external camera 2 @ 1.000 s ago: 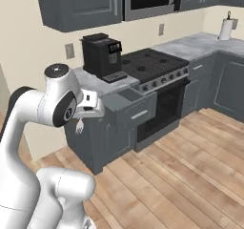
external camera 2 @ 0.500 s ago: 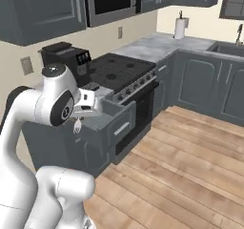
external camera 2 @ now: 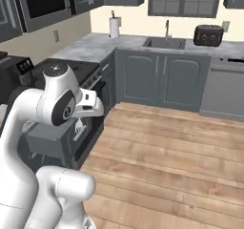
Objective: Pick up the metallic utensils from the counter and place them in the open drawer. Make sure not to pick up any wooden utensils.
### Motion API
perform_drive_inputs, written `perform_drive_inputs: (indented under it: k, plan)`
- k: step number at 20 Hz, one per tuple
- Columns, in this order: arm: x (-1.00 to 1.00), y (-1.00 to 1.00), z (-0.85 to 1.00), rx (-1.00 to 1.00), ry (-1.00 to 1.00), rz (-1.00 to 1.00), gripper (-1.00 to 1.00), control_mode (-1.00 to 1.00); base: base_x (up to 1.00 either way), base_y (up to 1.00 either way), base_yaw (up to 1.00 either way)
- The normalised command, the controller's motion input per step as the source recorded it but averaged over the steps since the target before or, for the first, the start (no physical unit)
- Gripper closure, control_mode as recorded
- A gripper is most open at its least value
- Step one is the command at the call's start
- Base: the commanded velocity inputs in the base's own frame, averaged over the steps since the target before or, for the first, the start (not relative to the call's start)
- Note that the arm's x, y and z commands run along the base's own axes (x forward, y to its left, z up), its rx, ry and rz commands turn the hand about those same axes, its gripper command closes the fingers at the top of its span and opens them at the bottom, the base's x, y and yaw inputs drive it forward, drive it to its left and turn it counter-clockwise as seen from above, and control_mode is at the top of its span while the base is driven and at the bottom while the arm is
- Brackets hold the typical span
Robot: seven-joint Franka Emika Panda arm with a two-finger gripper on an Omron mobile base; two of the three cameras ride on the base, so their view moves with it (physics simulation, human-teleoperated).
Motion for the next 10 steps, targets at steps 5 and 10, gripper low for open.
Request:
perform_drive_inputs:
  k: [5,10]
  plan:
    - [0.00,0.00,0.00,0.00,0.00,0.00,1.00,1.00,0.03,0.13,-0.27]
    - [0.00,0.00,0.00,0.00,0.00,0.00,1.00,1.00,0.00,0.37,-0.04]
